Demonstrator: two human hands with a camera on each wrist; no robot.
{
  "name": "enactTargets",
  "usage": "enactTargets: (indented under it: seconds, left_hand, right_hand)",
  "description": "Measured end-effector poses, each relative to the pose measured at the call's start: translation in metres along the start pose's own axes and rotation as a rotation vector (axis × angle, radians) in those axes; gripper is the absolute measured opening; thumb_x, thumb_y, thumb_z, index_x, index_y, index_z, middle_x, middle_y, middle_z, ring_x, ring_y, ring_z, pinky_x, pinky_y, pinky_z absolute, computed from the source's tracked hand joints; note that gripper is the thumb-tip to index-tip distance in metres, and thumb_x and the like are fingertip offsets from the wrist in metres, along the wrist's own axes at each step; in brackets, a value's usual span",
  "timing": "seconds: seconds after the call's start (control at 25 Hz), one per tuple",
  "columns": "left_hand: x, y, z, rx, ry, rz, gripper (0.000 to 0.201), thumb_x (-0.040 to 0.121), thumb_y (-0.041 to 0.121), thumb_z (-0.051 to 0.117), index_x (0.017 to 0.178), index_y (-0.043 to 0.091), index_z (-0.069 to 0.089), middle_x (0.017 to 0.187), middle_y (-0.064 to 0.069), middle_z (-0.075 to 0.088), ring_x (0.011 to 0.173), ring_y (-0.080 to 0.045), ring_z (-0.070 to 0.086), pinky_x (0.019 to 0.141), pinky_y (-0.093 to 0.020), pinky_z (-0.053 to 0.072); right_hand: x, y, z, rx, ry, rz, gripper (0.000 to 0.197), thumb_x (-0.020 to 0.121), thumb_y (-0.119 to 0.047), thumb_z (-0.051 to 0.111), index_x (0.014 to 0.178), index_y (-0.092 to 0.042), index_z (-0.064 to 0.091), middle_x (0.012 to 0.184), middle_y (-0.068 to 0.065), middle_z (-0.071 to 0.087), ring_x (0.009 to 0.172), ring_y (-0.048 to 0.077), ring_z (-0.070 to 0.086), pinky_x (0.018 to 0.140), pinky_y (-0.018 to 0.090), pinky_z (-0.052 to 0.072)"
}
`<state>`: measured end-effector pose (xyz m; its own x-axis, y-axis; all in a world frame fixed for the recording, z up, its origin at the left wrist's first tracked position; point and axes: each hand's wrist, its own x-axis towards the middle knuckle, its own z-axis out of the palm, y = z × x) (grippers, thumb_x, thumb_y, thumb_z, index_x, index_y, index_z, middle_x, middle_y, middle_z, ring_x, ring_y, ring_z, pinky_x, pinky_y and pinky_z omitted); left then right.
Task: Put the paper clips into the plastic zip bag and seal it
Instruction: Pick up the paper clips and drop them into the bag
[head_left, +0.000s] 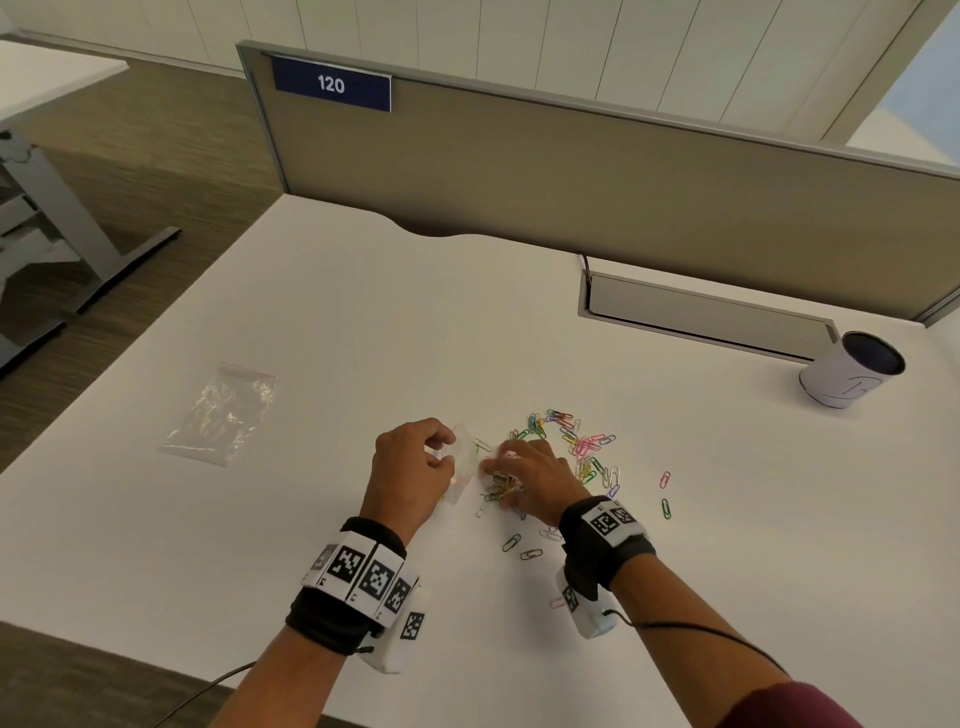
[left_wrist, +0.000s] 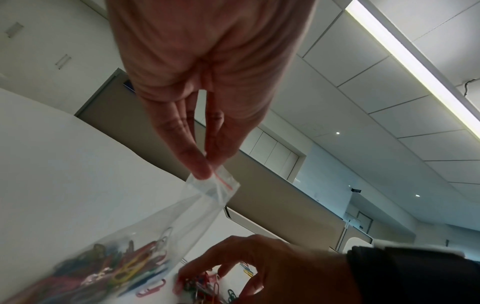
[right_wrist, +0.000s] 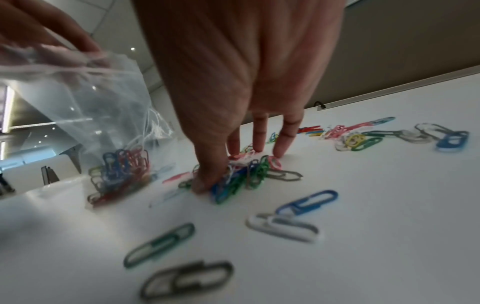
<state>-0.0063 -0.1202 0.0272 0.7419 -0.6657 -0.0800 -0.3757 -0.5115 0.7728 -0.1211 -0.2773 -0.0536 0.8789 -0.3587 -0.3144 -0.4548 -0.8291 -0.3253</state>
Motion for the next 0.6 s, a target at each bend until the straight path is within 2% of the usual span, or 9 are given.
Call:
enactTargets:
  seconds: [0.08, 0.16, 0.24, 0.32, 0.4, 0.52, 0.6]
  left_hand:
    - [0.001, -0.002, 0.001, 0.006, -0.004, -0.015, 0.019, 0.082, 0.007, 0.069, 0.101, 0.012, 0.070, 0.101, -0.006, 0.071, 0.072, -0.018, 0.071, 0.072, -0.029, 0.059]
    - [0.003, -0.002, 0.003, 0.018, 0.002, -0.021, 0.018, 0.083, 0.010, 0.068, 0.101, 0.012, 0.070, 0.102, -0.005, 0.072, 0.073, -0.018, 0.071, 0.076, -0.033, 0.060]
    - [0.005, -0.002, 0.005, 0.025, 0.018, -0.021, 0.015, 0.083, 0.010, 0.067, 0.097, 0.013, 0.071, 0.099, -0.004, 0.073, 0.074, -0.018, 0.071, 0.075, -0.034, 0.060]
    - [0.006, 0.000, 0.006, 0.017, 0.018, -0.016, 0.011, 0.084, 0.009, 0.067, 0.093, 0.014, 0.071, 0.094, -0.004, 0.073, 0.072, -0.019, 0.070, 0.074, -0.034, 0.060]
    - [0.006, 0.001, 0.007, -0.018, 0.008, -0.014, 0.010, 0.083, 0.007, 0.066, 0.090, 0.013, 0.068, 0.088, -0.006, 0.072, 0.070, -0.022, 0.069, 0.070, -0.036, 0.060]
    - [0.007, 0.001, 0.008, -0.072, 0.013, -0.033, 0.016, 0.080, 0.004, 0.067, 0.092, 0.012, 0.059, 0.082, -0.007, 0.070, 0.066, -0.023, 0.070, 0.055, -0.028, 0.055]
    - [0.007, 0.001, 0.009, -0.138, 0.014, -0.065, 0.021, 0.080, 0.002, 0.067, 0.095, 0.010, 0.056, 0.079, -0.009, 0.070, 0.061, -0.025, 0.071, 0.052, -0.028, 0.055]
  right_hand:
    - [-0.002, 0.003, 0.003, 0.021, 0.087, -0.028, 0.035, 0.086, -0.014, 0.063, 0.119, -0.021, 0.061, 0.125, 0.007, 0.054, 0.115, 0.030, 0.046, 0.088, 0.043, 0.048]
    - [-0.003, 0.006, 0.005, 0.018, 0.136, -0.026, 0.022, 0.087, -0.009, 0.059, 0.108, -0.014, 0.064, 0.109, 0.011, 0.059, 0.103, 0.032, 0.053, 0.079, 0.041, 0.050]
    - [-0.004, 0.004, 0.005, -0.019, 0.167, -0.015, 0.017, 0.088, -0.006, 0.057, 0.102, -0.012, 0.064, 0.102, 0.012, 0.063, 0.097, 0.032, 0.057, 0.074, 0.038, 0.049]
    - [-0.004, 0.003, 0.004, -0.003, 0.193, 0.017, 0.018, 0.089, -0.006, 0.056, 0.104, -0.010, 0.066, 0.100, 0.013, 0.066, 0.095, 0.032, 0.060, 0.074, 0.036, 0.047]
    - [-0.005, 0.004, 0.001, 0.140, 0.251, 0.093, 0.019, 0.087, -0.006, 0.056, 0.102, -0.008, 0.068, 0.096, 0.014, 0.071, 0.091, 0.032, 0.063, 0.075, 0.031, 0.046]
    - [-0.011, 0.007, -0.004, 0.478, 0.383, 0.236, 0.015, 0.081, -0.004, 0.065, 0.094, -0.006, 0.072, 0.090, 0.011, 0.074, 0.081, 0.023, 0.066, 0.076, 0.027, 0.052]
    - [-0.019, 0.005, -0.010, 0.750, 0.434, 0.308, 0.015, 0.078, -0.005, 0.072, 0.093, -0.004, 0.072, 0.088, 0.009, 0.075, 0.077, 0.020, 0.068, 0.075, 0.025, 0.054]
